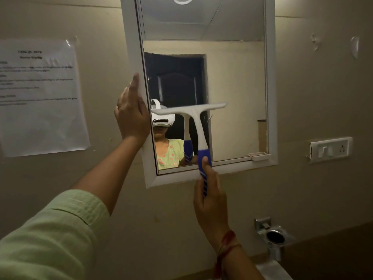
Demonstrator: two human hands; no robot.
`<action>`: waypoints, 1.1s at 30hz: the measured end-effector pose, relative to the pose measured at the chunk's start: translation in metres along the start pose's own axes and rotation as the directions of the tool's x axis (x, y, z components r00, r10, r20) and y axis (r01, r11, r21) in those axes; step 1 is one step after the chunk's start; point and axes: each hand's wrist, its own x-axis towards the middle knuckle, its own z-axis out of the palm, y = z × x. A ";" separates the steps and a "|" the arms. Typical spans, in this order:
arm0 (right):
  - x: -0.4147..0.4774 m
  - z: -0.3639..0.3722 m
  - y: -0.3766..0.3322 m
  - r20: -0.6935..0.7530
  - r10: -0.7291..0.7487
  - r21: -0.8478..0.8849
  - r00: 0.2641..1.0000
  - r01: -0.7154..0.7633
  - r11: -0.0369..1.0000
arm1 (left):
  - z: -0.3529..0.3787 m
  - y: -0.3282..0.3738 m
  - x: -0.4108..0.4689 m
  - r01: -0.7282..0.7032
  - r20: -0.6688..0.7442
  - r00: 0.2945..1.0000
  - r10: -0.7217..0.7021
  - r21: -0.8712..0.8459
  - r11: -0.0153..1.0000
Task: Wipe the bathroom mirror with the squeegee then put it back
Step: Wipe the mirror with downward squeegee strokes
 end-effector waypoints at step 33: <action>-0.017 -0.008 0.006 0.012 0.044 0.039 0.999 -0.044 0.998 | 0.000 0.001 -0.005 0.012 -0.028 1.000 -0.011 0.006 1.000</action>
